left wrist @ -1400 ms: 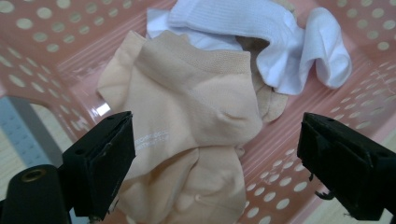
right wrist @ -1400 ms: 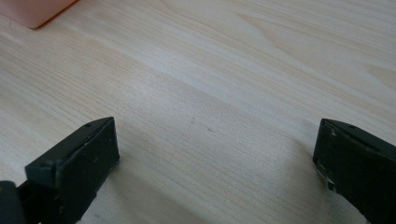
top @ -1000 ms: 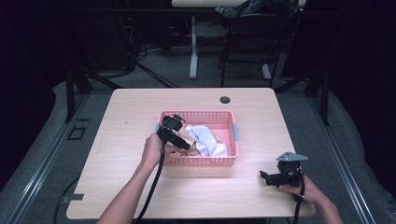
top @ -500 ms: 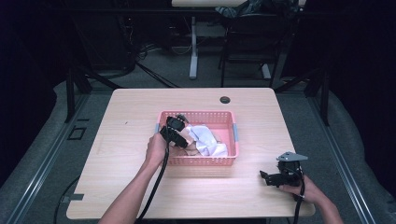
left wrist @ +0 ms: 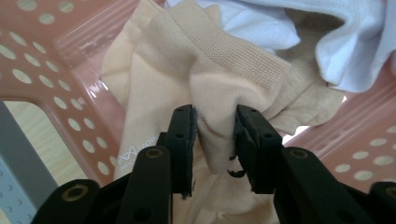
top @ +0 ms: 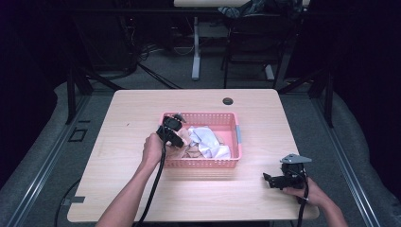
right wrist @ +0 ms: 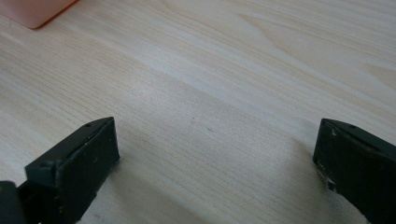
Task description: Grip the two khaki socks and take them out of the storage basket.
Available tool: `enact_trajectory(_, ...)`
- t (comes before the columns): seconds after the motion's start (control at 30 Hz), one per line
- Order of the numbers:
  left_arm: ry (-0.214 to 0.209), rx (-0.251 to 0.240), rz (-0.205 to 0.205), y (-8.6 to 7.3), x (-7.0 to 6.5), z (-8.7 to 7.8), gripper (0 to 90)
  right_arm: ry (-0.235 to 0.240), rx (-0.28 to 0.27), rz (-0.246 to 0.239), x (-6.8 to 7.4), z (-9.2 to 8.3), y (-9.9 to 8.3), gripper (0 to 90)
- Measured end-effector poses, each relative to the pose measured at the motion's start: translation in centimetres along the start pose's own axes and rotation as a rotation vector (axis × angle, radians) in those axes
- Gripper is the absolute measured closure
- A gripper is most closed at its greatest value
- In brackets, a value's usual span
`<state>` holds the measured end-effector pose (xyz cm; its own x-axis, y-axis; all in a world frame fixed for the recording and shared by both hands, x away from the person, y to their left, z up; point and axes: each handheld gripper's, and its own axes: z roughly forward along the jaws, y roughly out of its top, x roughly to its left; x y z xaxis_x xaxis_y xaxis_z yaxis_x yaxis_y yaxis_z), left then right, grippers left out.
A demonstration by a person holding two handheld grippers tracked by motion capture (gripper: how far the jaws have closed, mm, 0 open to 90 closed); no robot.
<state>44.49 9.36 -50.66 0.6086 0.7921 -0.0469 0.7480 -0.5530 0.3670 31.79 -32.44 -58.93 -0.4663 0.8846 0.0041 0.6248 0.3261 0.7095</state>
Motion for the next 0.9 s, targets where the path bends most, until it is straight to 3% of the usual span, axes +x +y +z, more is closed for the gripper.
enact_trajectory(0.17, -0.005, 0.006, 0.012, -0.1, 0.1, 0.0, 75.2, 0.000, 0.000, 0.000, 0.0, 0.0, 0.0, 0.0)
enact_trajectory(0.33, -0.007, -0.018, 0.011, -0.3, 0.4, -0.4, 82.6, 0.000, 0.000, 0.000, 0.0, 0.0, 0.0, 0.0)
enact_trajectory(0.7, -0.022, -0.100, 0.023, -0.1, 1.3, -4.1, 83.3, 0.000, 0.000, 0.000, 0.0, 0.0, 0.0, 0.0)
enact_trajectory(0.9, -0.030, -0.118, 0.034, 0.2, 1.6, -5.8, 83.3, 0.000, 0.000, 0.000, 0.0, 0.0, 0.0, 0.0)
